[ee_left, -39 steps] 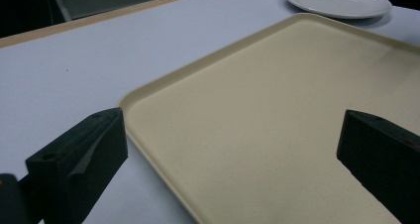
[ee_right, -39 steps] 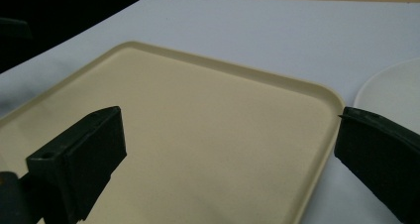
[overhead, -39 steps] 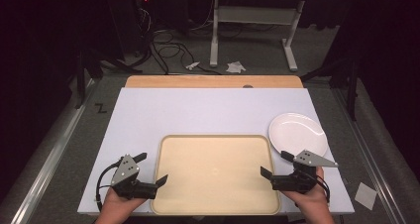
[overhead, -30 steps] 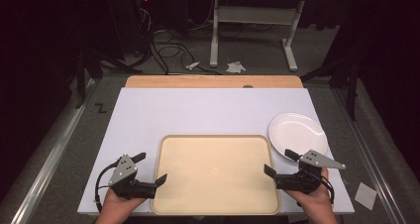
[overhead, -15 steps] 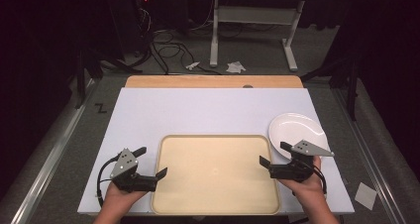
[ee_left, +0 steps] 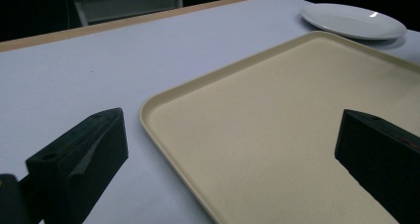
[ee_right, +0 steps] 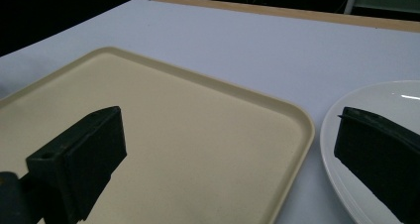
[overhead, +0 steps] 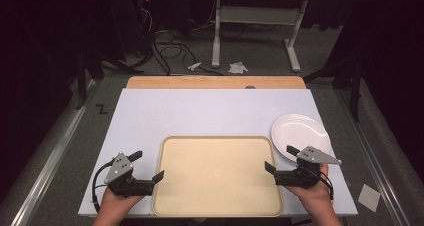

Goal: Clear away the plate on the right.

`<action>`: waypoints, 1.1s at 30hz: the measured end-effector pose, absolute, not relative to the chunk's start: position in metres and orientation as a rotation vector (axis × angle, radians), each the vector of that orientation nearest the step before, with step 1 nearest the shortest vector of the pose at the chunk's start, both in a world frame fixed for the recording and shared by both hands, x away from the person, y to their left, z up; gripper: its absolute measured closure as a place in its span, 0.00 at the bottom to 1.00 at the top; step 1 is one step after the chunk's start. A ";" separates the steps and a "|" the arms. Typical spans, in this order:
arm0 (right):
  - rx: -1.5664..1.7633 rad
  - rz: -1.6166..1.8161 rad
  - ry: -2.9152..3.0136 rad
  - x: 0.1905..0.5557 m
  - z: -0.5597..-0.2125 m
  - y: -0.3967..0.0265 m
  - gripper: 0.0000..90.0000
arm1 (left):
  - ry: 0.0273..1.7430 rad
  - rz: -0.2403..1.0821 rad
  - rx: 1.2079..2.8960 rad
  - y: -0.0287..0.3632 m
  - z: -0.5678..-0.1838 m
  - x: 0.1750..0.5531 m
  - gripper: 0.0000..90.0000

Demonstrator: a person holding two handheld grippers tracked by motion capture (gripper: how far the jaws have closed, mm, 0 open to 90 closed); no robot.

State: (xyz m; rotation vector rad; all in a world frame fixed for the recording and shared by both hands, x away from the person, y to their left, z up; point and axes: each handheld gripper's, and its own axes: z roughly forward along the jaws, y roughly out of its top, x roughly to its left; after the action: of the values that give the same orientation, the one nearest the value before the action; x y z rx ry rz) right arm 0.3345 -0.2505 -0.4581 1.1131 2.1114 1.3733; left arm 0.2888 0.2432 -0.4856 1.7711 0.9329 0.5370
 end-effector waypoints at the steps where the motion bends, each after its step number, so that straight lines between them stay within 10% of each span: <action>1: 1.120 1.374 2.111 0.334 -0.458 -0.251 0.00 | 0.933 0.537 1.771 0.243 -0.486 0.289 0.01; 33: 1.282 1.370 1.989 0.338 -0.455 -0.297 0.00 | 0.930 0.520 1.775 0.245 -0.486 0.282 0.02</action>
State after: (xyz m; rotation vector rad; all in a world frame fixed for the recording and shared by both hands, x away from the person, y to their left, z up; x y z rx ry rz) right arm 0.3384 -0.2975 -0.4552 1.2822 1.9890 1.3695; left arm 0.2816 0.2448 -0.4862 1.7747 0.9303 0.5199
